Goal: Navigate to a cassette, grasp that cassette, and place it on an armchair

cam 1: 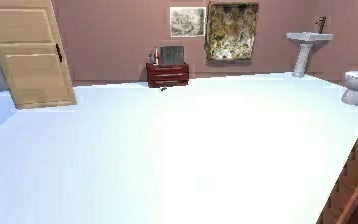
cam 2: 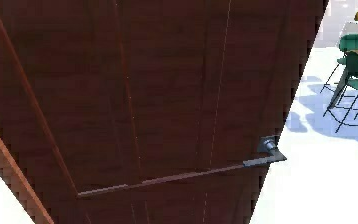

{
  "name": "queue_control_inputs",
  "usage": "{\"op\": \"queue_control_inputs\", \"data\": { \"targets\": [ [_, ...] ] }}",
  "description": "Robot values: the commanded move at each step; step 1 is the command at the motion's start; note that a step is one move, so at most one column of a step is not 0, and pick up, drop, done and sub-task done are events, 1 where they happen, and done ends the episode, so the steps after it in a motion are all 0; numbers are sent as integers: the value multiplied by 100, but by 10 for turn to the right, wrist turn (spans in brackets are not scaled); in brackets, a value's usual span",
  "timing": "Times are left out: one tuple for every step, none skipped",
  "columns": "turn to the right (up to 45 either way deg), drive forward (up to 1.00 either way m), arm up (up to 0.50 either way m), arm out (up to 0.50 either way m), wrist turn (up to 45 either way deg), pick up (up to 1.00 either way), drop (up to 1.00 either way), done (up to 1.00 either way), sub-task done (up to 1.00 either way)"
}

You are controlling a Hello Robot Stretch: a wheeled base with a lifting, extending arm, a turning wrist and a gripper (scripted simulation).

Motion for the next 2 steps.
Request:
{"op": "queue_control_inputs", "data": {
  "targets": [
    [60,0,0,0,0,0,0,0,0],
    [0,20,0,0,0,0,0,0,0]
  ]
}}
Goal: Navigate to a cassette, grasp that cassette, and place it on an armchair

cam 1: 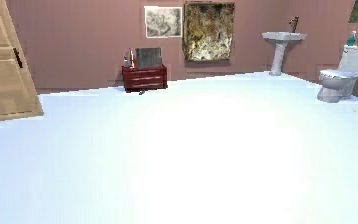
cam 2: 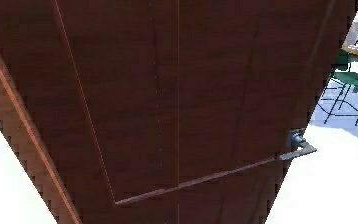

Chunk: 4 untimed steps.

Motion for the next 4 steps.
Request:
{"op": "queue_control_inputs", "data": {
  "targets": [
    [-150,0,0,0,0,0,0,0,0],
    [-30,0,0,0,0,0,0,0,0],
    [0,45,0,0,0,0,0,0,0],
    [-330,0,0,0,0,0,0,0,0]
  ]
}}
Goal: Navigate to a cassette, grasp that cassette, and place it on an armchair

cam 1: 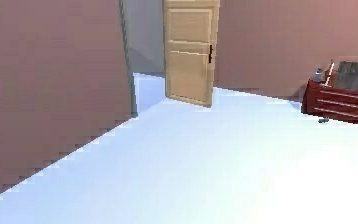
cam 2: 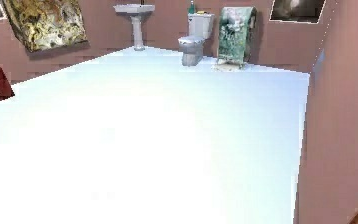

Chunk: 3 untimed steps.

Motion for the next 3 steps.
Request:
{"op": "queue_control_inputs", "data": {
  "targets": [
    [0,100,0,0,0,0,0,0,0],
    [-30,0,0,0,0,0,0,0,0],
    [0,100,0,0,0,0,0,0,0]
  ]
}}
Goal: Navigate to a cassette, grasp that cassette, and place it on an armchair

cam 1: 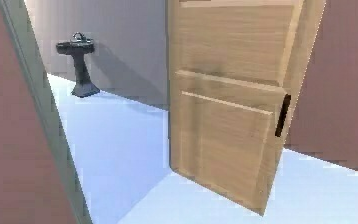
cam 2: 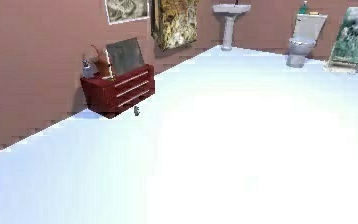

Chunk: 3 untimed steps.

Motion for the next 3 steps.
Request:
{"op": "queue_control_inputs", "data": {
  "targets": [
    [0,70,0,0,0,0,0,0,0],
    [-90,0,0,0,0,0,0,0,0],
    [0,45,0,0,0,0,0,0,0]
  ]
}}
